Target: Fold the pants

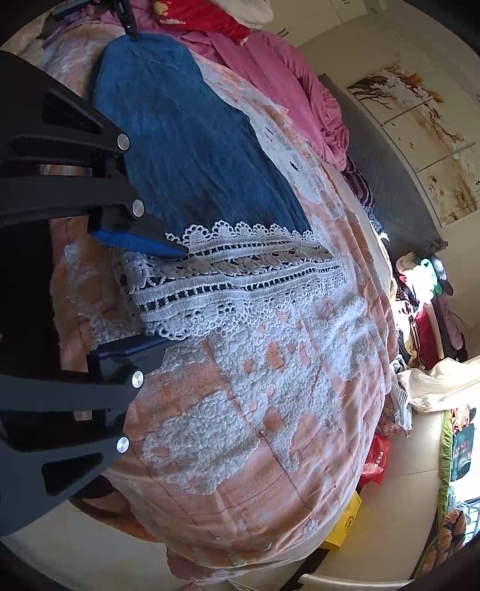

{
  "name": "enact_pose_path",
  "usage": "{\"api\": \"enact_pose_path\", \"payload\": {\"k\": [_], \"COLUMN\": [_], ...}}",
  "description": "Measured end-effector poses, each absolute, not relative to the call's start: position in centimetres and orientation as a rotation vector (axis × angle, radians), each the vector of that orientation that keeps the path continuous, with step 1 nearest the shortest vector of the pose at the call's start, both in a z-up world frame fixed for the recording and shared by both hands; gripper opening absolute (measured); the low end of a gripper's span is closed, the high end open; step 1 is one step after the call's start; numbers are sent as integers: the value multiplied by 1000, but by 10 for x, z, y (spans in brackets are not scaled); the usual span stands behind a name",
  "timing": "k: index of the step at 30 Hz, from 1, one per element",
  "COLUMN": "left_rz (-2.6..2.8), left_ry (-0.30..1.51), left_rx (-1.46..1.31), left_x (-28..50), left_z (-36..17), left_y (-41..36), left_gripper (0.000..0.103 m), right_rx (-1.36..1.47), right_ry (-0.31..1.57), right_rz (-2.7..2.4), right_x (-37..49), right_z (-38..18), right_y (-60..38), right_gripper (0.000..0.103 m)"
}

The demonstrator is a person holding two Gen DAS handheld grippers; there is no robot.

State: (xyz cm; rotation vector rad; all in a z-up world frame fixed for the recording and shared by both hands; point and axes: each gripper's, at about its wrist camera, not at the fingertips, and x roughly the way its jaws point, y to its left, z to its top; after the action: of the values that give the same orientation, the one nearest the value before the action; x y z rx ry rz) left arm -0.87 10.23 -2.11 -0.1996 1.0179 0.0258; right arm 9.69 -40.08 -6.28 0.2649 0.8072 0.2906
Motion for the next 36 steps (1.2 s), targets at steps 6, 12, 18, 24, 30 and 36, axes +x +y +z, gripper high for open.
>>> {"api": "enact_pose_path", "payload": {"k": [6, 12, 18, 24, 30, 36], "left_rz": [29, 35, 74, -87, -250, -235], "left_ry": [1037, 995, 882, 810, 879, 975], "left_rx": [-235, -271, -171, -147, -97, -3], "left_x": [-6, -24, -33, 9, 59, 74], "left_z": [-31, 2, 43, 54, 19, -22], "left_y": [109, 130, 120, 74, 5, -22], "left_gripper": [51, 58, 58, 58, 58, 59], "right_rx": [252, 263, 219, 185, 123, 55], "right_ry": [805, 813, 756, 685, 675, 717], "right_rz": [247, 217, 164, 264, 366, 445], "right_x": [97, 92, 72, 59, 59, 72], "right_z": [-64, -61, -43, -12, 2, -4], "right_y": [-400, -403, -400, -369, -323, -277], "right_gripper": [44, 47, 53, 60, 64, 66]}}
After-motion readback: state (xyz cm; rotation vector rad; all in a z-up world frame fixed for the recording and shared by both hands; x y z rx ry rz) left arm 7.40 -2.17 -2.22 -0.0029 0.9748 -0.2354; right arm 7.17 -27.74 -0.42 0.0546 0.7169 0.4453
